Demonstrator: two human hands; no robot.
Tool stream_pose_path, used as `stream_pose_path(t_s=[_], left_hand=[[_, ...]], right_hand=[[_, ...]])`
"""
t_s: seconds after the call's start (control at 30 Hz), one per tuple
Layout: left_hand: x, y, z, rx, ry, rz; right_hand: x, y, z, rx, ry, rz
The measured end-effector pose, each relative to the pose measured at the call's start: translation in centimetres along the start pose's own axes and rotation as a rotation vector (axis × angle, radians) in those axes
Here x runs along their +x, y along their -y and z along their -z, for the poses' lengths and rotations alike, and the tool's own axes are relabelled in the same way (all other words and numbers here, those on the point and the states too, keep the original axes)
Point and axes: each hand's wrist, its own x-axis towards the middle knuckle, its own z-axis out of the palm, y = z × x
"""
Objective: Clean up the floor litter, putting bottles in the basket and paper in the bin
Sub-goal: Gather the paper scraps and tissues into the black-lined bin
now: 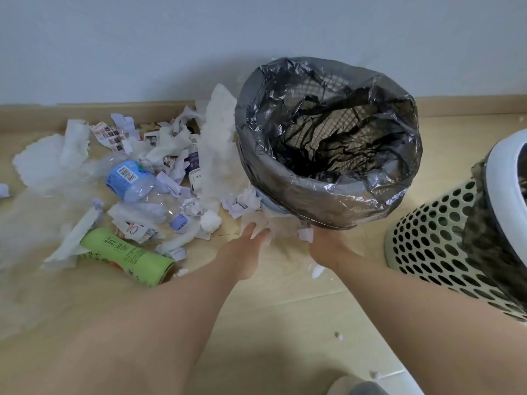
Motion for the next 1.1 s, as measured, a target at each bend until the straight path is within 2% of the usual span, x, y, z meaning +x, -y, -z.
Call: stream_pose_path(t_s=[0.2,0.4,0.5,0.67,0.77,0.87,1.0,1.1], left_hand=[[-0.7,-0.3,-1.3,0.037,0.097,0.055],[-0.7,-0.2,-0.6,0.239,0.006,-0.012],[-1.2,0.0,-0.1,0.258,-0.064,0.04],[-2.0,0.0,1.5,0.107,-0.174,0.097],[-2.9,-0.2,4.0,-0.028,-0.231,0.088],[-4.3,0.8,7.6,-0.158,-0.221,0.134],[-6.6,2.5,12.4,-0.121,-0.222,0.262],[-8.3,3.3,15.0,-0.342,-0.276,0.293]], right_hand=[[0.0,1.2,-1.7,-0.034,0.177,-0.023],[-0.2,1.5,-1.4,-0.061,0.135,-0.006],[-0.4,1.3,0.0,-0.039,0.143,0.001],[-2.0,2.7,2.3,-0.102,0.321,0.064],[-3.3,3.9,3.4,-0.204,0.349,0.114],[-4.8,6.2,4.4,-0.301,0.333,0.198],[-6.4,9.6,5.8,-0.227,0.307,0.345],[-7.4,11.4,7.3,-0.063,0.234,0.439]])
